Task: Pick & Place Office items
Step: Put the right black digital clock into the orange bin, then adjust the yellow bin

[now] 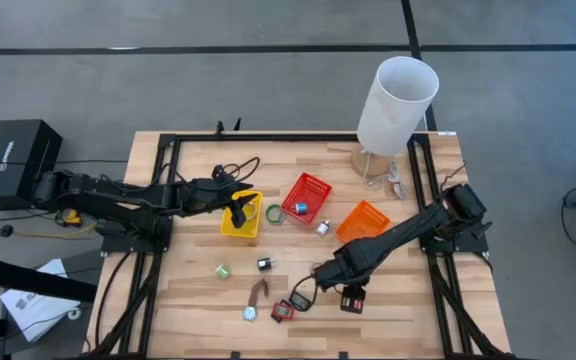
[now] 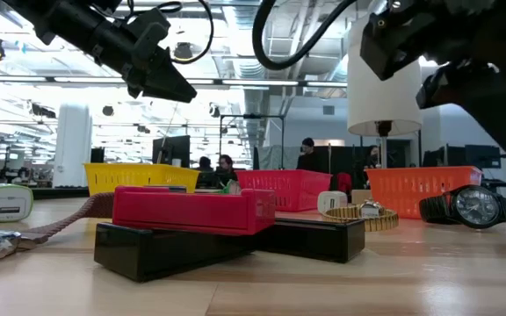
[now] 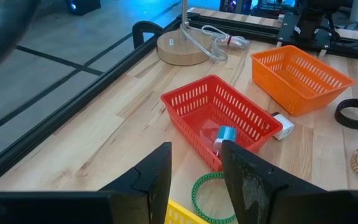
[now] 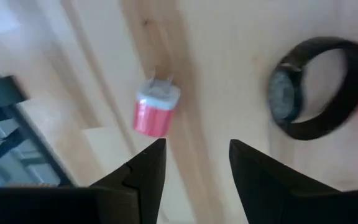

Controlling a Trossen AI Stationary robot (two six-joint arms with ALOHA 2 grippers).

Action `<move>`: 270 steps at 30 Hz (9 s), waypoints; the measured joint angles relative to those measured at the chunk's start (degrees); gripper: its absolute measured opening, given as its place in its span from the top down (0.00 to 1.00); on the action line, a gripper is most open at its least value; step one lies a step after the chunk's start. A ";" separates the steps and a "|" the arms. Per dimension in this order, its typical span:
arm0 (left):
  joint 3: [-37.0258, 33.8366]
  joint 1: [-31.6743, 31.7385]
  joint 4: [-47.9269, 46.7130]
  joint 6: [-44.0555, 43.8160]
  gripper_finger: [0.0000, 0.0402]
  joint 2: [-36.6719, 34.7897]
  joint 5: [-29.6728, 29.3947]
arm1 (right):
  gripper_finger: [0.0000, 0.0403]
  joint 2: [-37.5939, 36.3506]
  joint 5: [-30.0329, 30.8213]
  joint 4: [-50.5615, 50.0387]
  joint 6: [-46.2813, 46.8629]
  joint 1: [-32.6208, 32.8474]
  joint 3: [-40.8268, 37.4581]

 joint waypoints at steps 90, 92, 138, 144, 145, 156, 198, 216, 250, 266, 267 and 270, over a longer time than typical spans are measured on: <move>0.00 -25.49 17.74 -9.07 0.66 1.77 3.35 | 0.58 16.61 33.40 36.10 11.96 8.83 6.12; 0.00 -25.49 17.87 -9.05 0.66 1.77 3.35 | 0.58 16.63 30.73 36.21 12.10 7.81 6.13; 0.00 -25.49 18.85 -9.01 0.66 1.77 3.32 | 0.64 13.25 33.36 14.76 6.56 7.48 6.73; 0.00 -25.49 18.88 -9.01 0.66 1.77 3.33 | 0.63 4.26 40.71 -2.81 12.80 8.27 6.82; 0.00 -25.49 18.88 -9.01 0.66 1.77 3.33 | 0.62 2.71 42.36 -6.35 14.67 8.49 6.82; 0.00 -25.49 18.92 -9.01 0.66 1.77 3.32 | 0.63 -12.97 46.17 -13.97 23.68 6.83 -6.63; 0.02 -16.67 23.66 -4.61 0.66 1.77 2.54 | 0.46 -28.05 22.51 16.87 -0.08 -18.22 -33.55; 0.02 -21.17 23.95 -4.48 0.66 1.77 6.34 | 0.54 -40.08 20.49 30.24 -30.26 -10.46 -22.53; 18.02 -10.98 -0.04 -0.41 0.67 25.53 15.78 | 0.70 -55.30 19.55 77.18 -37.52 -17.65 -57.57; 21.37 1.54 -14.12 14.68 0.55 29.38 24.28 | 0.69 -55.26 19.52 76.58 -37.71 -18.16 -57.57; 21.91 1.93 -14.46 14.81 0.55 30.18 24.26 | 0.69 -55.28 19.52 76.88 -38.06 -18.16 -57.57; 22.55 2.65 -14.44 16.30 0.55 32.96 24.24 | 0.69 -55.28 19.53 77.01 -39.31 -18.17 -57.57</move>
